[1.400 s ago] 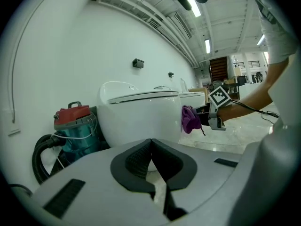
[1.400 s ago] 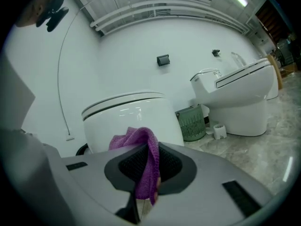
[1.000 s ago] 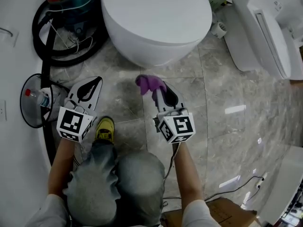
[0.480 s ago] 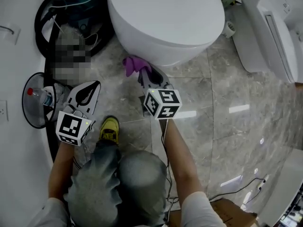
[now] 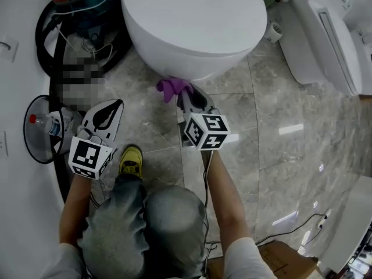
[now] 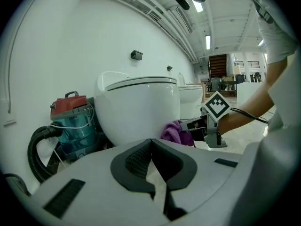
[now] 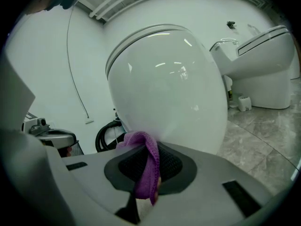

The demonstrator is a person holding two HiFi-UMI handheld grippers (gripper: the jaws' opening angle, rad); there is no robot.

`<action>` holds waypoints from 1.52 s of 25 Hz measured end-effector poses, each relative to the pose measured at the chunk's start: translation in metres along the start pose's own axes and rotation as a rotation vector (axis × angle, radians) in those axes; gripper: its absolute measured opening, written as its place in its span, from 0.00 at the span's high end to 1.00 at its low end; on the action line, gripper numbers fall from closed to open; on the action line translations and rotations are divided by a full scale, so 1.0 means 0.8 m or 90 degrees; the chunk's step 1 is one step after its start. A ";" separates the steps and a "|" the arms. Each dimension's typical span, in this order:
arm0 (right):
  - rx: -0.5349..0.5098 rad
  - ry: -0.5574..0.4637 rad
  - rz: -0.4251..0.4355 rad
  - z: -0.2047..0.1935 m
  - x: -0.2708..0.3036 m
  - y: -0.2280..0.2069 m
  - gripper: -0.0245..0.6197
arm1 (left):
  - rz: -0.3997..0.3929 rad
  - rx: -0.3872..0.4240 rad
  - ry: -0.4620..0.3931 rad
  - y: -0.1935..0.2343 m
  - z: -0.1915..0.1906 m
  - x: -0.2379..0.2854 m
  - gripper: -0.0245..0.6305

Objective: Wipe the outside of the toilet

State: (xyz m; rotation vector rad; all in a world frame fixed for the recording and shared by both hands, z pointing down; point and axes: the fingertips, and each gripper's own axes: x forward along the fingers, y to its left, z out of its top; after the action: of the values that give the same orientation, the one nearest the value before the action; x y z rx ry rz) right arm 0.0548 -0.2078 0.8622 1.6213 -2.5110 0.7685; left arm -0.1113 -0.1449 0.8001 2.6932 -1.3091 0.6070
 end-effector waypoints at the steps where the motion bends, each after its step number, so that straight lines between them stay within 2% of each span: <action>1: 0.000 0.000 -0.006 0.001 -0.004 -0.007 0.87 | -0.003 -0.001 0.000 -0.002 0.000 0.002 0.94; 7: 0.033 -0.010 -0.067 0.006 -0.027 -0.060 0.87 | -0.017 0.002 0.000 -0.013 0.001 0.010 0.94; 17: 0.090 -0.045 -0.166 0.022 -0.041 -0.133 0.87 | -0.011 0.005 0.010 -0.002 -0.005 0.010 0.94; 21: 0.088 -0.046 -0.195 0.026 -0.041 -0.151 0.87 | -0.010 0.007 0.012 0.000 -0.009 0.008 0.94; 25: 0.130 -0.054 -0.236 0.022 -0.057 -0.168 0.87 | -0.012 0.007 0.009 -0.002 -0.006 0.006 0.94; 34: 0.213 -0.156 -0.242 0.062 -0.135 -0.191 0.87 | -0.017 0.018 -0.001 -0.004 0.010 0.005 0.94; 38: 0.234 -0.178 -0.240 0.081 -0.157 -0.193 0.87 | -0.022 0.025 -0.010 -0.005 0.027 0.012 0.94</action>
State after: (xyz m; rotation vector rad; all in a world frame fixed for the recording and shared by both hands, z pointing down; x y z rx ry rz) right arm 0.2593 -0.1803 0.8250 2.3826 -2.1981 1.0588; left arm -0.0957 -0.1546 0.7840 2.7519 -1.2644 0.6158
